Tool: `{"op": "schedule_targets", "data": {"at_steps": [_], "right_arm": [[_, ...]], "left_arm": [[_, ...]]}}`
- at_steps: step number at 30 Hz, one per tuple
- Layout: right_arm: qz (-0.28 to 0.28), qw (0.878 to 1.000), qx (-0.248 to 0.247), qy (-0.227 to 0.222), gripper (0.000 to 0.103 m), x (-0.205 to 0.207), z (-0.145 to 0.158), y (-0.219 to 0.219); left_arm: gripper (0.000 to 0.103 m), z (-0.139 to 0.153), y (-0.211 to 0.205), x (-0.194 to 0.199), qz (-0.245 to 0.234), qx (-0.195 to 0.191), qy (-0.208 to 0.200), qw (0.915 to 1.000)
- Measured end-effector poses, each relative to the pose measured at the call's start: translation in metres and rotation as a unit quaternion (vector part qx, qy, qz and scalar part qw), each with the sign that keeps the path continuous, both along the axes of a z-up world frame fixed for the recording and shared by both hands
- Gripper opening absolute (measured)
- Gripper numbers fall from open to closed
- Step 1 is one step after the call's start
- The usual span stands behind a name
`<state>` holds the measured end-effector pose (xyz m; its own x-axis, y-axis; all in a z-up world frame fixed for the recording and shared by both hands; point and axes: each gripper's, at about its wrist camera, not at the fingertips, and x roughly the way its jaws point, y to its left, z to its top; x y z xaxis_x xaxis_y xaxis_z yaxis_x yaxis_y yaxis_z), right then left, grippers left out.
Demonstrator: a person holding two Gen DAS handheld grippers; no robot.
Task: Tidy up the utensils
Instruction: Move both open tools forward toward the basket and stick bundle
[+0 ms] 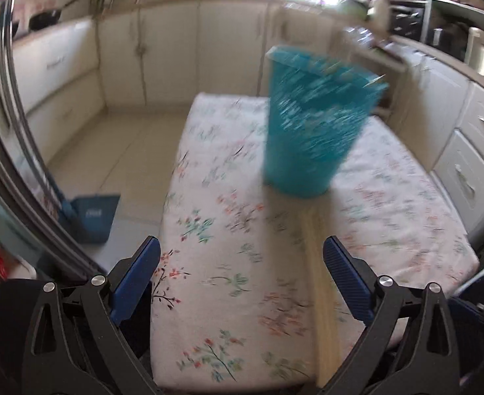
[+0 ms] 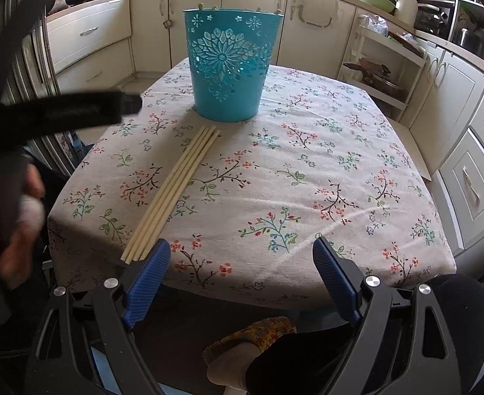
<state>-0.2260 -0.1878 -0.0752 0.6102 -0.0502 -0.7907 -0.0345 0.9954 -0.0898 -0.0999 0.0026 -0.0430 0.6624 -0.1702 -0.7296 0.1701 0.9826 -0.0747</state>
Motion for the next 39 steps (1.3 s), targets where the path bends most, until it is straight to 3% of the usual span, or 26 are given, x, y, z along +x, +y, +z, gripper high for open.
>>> {"op": "schedule_targets", "data": {"at_steps": [13,23,30,34,39], "right_arm": [[-0.002,1.000,0.009,-0.012,0.085,0.000,0.005,-0.001],[-0.034,0.998,0.029,-0.047,0.087,0.007,0.015,-0.015],[-0.039,0.997,0.060,-0.037,0.055,0.033,0.009,-0.019],[-0.020,0.997,0.066,-0.035,0.046,0.046,0.002,-0.007],[-0.012,0.998,0.060,-0.035,0.043,0.061,-0.006,0.004]], "left_arm": [[0.095,-0.034,-0.055,0.081,-0.037,0.049,0.008,0.9981],[0.095,-0.040,-0.058,0.082,-0.044,0.048,0.020,0.9977],[0.095,-0.031,-0.039,0.063,-0.037,0.056,0.029,0.9973],[0.093,-0.026,-0.022,0.059,-0.031,0.047,0.038,0.9977],[0.085,-0.024,-0.016,0.058,-0.039,0.028,0.054,0.9974]]}}
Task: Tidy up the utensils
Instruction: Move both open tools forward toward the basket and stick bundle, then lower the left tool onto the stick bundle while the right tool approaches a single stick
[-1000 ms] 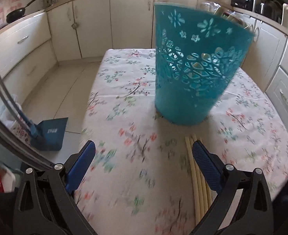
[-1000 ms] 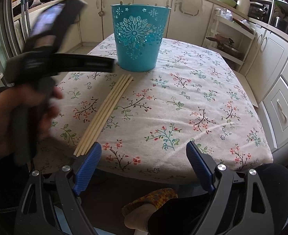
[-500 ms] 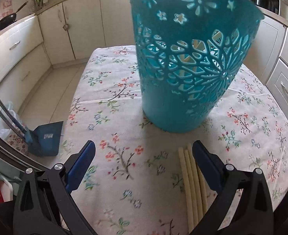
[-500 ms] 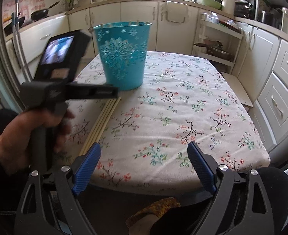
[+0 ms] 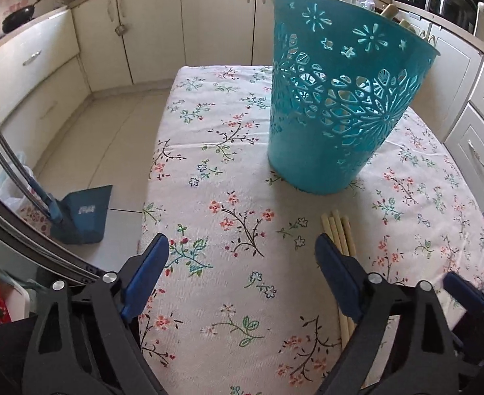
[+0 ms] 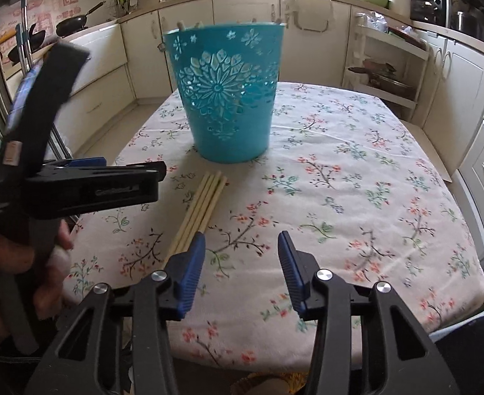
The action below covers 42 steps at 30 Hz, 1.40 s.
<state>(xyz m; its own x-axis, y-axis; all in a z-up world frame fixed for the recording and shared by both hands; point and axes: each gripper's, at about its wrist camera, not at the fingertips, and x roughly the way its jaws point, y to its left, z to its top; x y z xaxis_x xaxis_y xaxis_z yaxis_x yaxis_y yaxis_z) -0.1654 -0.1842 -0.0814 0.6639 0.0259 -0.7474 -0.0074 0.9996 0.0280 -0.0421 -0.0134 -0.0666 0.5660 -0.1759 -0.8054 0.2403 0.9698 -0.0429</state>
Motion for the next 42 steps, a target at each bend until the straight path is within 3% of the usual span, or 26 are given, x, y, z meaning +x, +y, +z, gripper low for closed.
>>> {"op": "schedule_targets", "data": {"at_steps": [3,17,22,26,29,32,36,42], "right_arm": [[0.000,1.000,0.000,0.001,0.042,0.006,-0.006,0.003],[0.018,1.000,0.014,0.017,0.030,0.038,-0.029,0.019],[0.018,0.999,0.017,0.021,0.016,0.044,-0.033,0.011],[0.049,0.998,-0.014,0.028,0.015,0.042,-0.032,0.014],[0.107,0.992,-0.062,0.034,0.015,0.035,-0.029,0.018],[0.142,0.985,-0.093,0.040,0.015,0.029,-0.027,0.011],[0.127,0.989,-0.065,0.045,0.015,0.030,-0.027,-0.007],[0.106,0.993,-0.035,0.045,0.019,0.034,-0.028,-0.013]], "left_arm": [[0.081,0.000,0.000,-0.001,-0.009,-0.010,0.006,0.9999],[0.081,0.004,0.008,0.000,-0.018,-0.032,0.018,0.9992],[0.081,0.002,0.005,0.002,-0.023,-0.032,0.024,0.9989],[0.081,-0.002,-0.004,0.003,-0.040,-0.027,0.034,0.9982],[0.080,-0.006,-0.016,0.003,-0.060,-0.019,0.041,0.9972],[0.072,-0.013,-0.026,0.004,-0.068,-0.007,0.049,0.9964],[0.065,-0.020,-0.032,0.008,-0.070,-0.001,0.065,0.9954],[0.065,-0.020,-0.035,0.009,-0.071,0.000,0.064,0.9954]]}}
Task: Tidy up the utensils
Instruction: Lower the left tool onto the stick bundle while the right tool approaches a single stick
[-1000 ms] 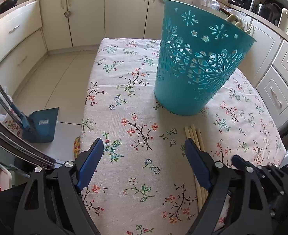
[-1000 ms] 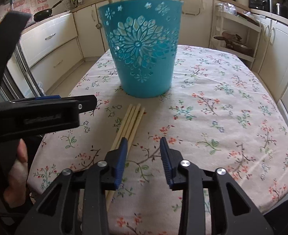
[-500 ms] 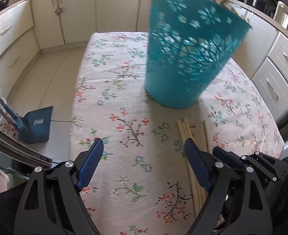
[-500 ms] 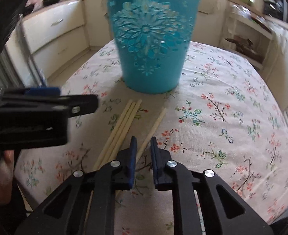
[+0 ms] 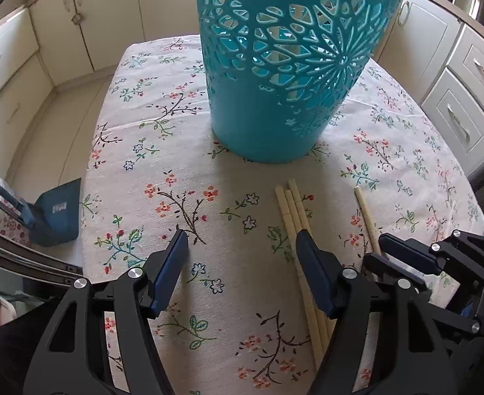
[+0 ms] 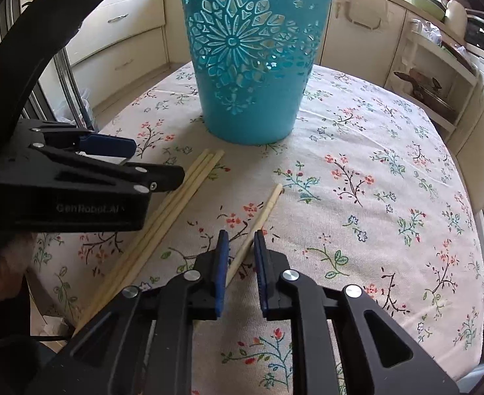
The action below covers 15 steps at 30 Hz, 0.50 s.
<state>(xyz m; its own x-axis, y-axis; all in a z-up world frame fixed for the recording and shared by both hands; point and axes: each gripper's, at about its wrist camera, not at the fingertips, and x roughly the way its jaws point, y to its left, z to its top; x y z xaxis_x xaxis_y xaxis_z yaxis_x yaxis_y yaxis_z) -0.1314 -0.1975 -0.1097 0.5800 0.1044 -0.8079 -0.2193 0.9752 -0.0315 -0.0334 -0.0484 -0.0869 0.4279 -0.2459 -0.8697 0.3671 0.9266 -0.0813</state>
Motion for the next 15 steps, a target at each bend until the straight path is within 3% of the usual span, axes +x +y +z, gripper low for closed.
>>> {"op": "schedule_targets", "data": {"at_steps": [5,8,13,15], "right_arm": [[-0.011,1.000,0.014,0.000,0.020,0.004,0.000,-0.002],[-0.026,0.999,0.020,-0.002,0.021,0.010,-0.002,-0.008],[-0.037,0.999,0.025,-0.006,0.021,0.020,-0.003,-0.012],[-0.038,0.999,0.025,-0.007,0.021,0.021,-0.003,-0.011]], "left_arm": [[0.062,-0.001,-0.004,0.000,-0.005,0.012,-0.006,0.9999],[0.055,0.000,-0.009,0.001,-0.012,0.017,-0.011,0.9997],[0.021,0.003,-0.017,0.004,-0.036,0.013,-0.005,0.9992],[0.016,0.004,-0.020,0.003,-0.044,0.017,-0.004,0.9989]]}}
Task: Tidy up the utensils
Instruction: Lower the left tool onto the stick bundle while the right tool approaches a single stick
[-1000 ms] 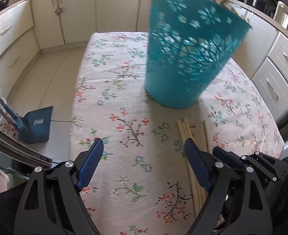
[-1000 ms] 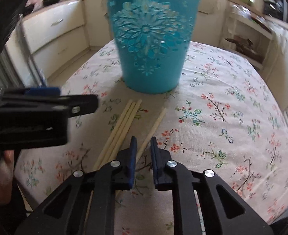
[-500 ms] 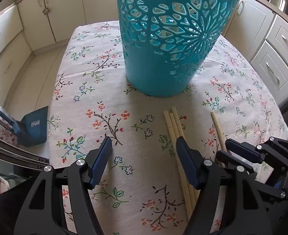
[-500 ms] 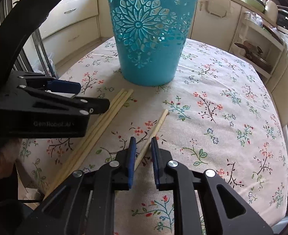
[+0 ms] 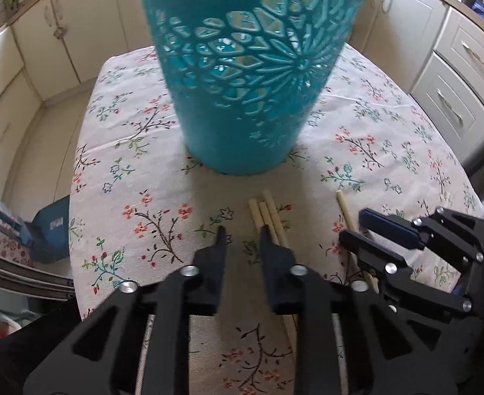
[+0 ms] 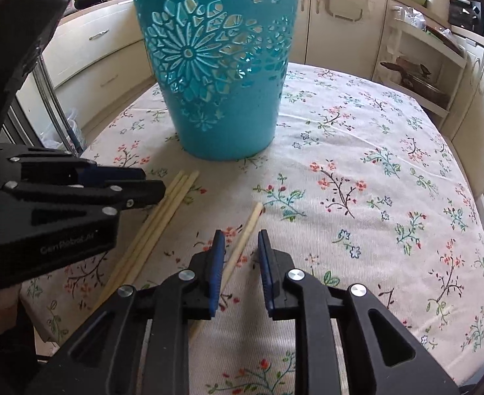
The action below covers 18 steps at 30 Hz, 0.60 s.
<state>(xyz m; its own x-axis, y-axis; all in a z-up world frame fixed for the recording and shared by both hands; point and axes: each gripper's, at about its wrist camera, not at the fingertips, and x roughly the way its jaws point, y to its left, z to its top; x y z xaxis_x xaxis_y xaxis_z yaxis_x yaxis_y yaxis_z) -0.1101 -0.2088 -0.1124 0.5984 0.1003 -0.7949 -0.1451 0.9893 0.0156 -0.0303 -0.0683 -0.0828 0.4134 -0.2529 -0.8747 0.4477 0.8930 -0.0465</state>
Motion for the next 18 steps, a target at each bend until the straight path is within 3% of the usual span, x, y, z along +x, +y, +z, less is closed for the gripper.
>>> {"op": "schedule_targets", "data": {"at_steps": [2,6,10,18], "right_arm": [[0.000,1.000,0.001,-0.001,0.022,0.000,0.000,0.000],[0.000,1.000,0.003,-0.003,0.026,0.003,0.000,-0.003],[0.000,1.000,0.006,-0.004,0.027,0.004,0.000,-0.004],[0.002,1.000,0.008,-0.004,0.028,0.003,0.000,-0.004]], "left_arm": [[0.014,-0.001,0.001,0.001,0.002,0.003,0.009,1.0000],[0.014,0.000,0.014,0.008,0.020,-0.044,0.046,0.9978],[0.014,0.006,0.022,0.007,0.025,-0.066,0.050,0.9962],[0.015,0.004,0.010,-0.001,0.006,-0.043,0.045,0.9981]]}}
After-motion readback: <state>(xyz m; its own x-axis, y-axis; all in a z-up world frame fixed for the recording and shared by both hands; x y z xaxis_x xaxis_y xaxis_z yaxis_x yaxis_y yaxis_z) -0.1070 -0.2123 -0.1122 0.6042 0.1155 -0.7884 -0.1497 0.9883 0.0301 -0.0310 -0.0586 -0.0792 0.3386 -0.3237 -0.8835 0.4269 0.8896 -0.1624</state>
